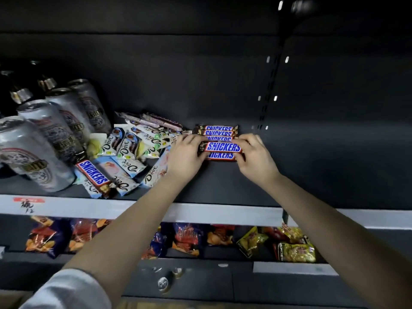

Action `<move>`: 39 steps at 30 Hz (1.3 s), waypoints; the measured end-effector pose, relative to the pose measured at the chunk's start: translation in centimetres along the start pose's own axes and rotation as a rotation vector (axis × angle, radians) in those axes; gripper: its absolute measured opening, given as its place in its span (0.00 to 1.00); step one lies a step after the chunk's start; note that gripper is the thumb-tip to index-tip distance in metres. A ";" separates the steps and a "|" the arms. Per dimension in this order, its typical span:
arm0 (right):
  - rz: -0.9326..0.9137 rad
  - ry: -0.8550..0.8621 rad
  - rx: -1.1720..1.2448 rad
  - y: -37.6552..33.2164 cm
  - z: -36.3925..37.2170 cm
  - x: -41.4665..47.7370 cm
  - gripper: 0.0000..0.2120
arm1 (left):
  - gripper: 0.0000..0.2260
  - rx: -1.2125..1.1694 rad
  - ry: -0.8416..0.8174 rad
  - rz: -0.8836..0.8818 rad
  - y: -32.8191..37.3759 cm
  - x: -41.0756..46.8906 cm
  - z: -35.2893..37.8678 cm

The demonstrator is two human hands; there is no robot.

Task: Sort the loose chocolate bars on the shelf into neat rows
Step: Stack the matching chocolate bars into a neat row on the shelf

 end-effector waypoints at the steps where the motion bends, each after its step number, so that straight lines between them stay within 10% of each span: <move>1: 0.003 -0.021 -0.006 0.1 0.2 -0.6 0.17 | 0.17 0.004 -0.005 -0.005 0.0 -0.6 0.3; 28: -0.020 -0.079 0.020 -0.9 0.8 -1.1 0.29 | 0.23 0.038 0.021 -0.096 -0.1 -2.6 -1.4; 39: -0.179 -0.070 0.272 -11.2 3.0 0.3 0.17 | 0.18 0.221 0.053 -0.301 -5.0 -9.3 -6.6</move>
Point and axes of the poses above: each hand's wrist, its own x-axis towards the middle knuckle, its own z-axis out of the palm, y = z × x, the point moved 4 cm from there along x, towards the middle knuckle, and after that the axes turned 2 degrees about -z, right-handed, at the moved point
